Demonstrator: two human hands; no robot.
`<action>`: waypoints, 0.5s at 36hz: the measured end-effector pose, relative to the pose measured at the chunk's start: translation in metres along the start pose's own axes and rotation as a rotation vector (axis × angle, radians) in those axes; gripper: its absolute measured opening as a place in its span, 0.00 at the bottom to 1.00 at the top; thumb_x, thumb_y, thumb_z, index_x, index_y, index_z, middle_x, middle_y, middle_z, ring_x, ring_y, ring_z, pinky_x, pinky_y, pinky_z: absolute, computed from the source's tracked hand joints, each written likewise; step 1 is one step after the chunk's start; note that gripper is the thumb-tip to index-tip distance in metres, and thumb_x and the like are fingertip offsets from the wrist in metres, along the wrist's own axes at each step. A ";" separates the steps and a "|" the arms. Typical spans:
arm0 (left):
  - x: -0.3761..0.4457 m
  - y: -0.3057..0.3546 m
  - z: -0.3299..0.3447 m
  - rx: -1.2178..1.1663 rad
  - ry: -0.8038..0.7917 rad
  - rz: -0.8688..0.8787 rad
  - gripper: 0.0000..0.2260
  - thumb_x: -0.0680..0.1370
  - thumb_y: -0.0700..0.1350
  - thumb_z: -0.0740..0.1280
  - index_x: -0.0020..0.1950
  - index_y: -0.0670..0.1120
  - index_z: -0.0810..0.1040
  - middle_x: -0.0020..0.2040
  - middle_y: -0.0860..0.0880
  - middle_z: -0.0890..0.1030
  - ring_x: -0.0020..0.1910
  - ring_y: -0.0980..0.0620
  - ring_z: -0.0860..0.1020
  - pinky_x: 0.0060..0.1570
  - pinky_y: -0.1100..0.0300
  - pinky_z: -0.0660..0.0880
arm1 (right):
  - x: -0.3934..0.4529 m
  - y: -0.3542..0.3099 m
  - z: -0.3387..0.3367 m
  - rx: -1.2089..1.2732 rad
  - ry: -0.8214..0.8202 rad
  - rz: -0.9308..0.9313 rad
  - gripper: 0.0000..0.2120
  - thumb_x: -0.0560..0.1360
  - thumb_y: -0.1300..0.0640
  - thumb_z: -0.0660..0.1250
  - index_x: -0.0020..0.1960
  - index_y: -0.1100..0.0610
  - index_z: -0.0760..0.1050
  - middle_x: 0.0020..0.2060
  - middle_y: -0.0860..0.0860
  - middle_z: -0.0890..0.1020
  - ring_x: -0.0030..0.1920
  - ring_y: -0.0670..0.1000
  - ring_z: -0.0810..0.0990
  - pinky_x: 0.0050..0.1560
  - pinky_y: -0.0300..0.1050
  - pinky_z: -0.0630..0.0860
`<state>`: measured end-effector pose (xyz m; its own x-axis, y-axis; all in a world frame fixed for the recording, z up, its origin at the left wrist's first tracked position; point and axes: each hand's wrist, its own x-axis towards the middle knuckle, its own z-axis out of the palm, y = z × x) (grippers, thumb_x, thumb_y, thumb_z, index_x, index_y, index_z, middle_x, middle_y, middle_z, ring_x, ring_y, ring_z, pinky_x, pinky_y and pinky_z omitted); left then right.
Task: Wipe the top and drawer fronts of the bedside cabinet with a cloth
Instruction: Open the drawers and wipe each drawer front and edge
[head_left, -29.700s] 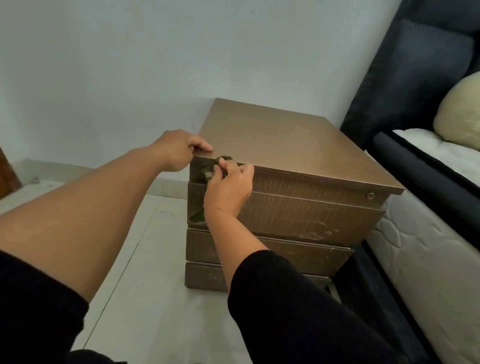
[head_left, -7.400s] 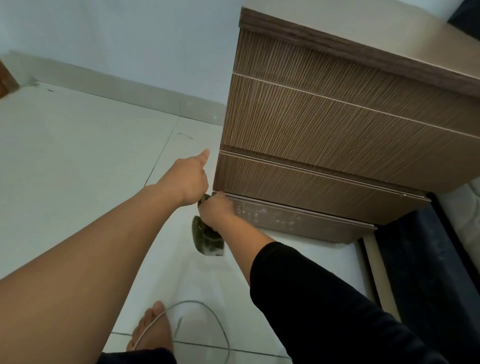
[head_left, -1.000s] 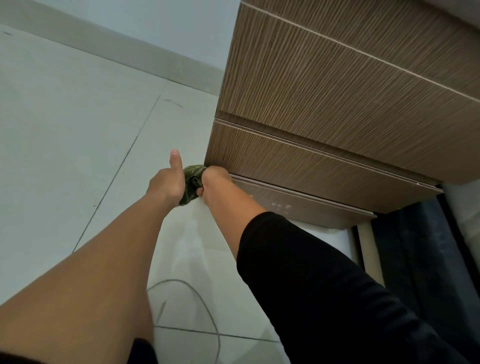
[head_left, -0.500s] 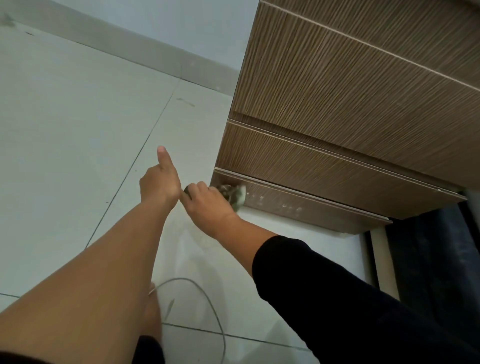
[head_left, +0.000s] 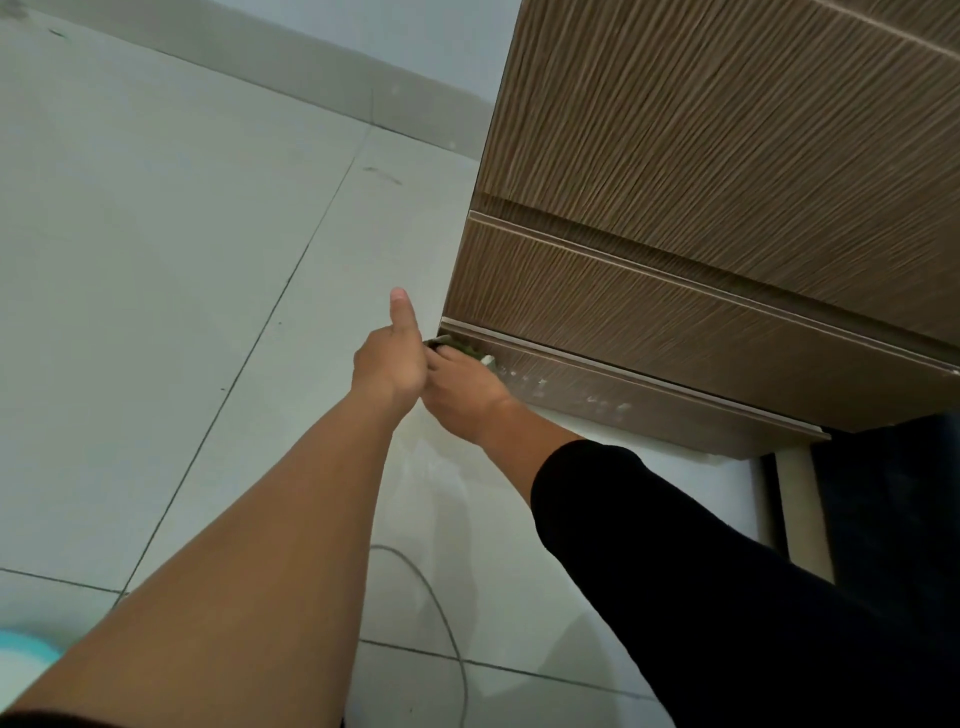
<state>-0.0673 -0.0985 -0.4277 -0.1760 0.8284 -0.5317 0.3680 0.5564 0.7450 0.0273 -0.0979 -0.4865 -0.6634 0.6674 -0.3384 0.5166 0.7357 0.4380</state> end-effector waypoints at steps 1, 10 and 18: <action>-0.001 0.001 0.003 0.009 -0.016 -0.006 0.34 0.79 0.62 0.39 0.67 0.44 0.73 0.66 0.44 0.74 0.65 0.45 0.71 0.63 0.52 0.63 | 0.000 -0.001 0.003 -0.002 -0.013 0.009 0.16 0.77 0.55 0.58 0.63 0.56 0.76 0.67 0.51 0.70 0.69 0.54 0.63 0.69 0.46 0.63; -0.005 0.000 0.016 0.069 -0.070 -0.021 0.31 0.79 0.61 0.40 0.67 0.46 0.73 0.65 0.42 0.74 0.64 0.44 0.71 0.63 0.51 0.65 | -0.003 -0.008 0.012 -0.127 -0.151 0.021 0.20 0.77 0.52 0.59 0.69 0.53 0.69 0.74 0.49 0.60 0.76 0.52 0.52 0.75 0.45 0.52; -0.014 0.001 0.020 0.174 -0.123 0.081 0.15 0.79 0.46 0.52 0.61 0.47 0.74 0.60 0.43 0.77 0.56 0.43 0.74 0.56 0.51 0.70 | -0.011 -0.007 0.011 -0.117 -0.243 0.046 0.20 0.79 0.53 0.56 0.69 0.55 0.67 0.74 0.51 0.62 0.75 0.54 0.54 0.76 0.47 0.48</action>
<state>-0.0462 -0.1107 -0.4282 -0.0301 0.8500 -0.5260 0.5306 0.4596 0.7123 0.0372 -0.1094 -0.4947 -0.4837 0.7186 -0.4997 0.4681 0.6948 0.5460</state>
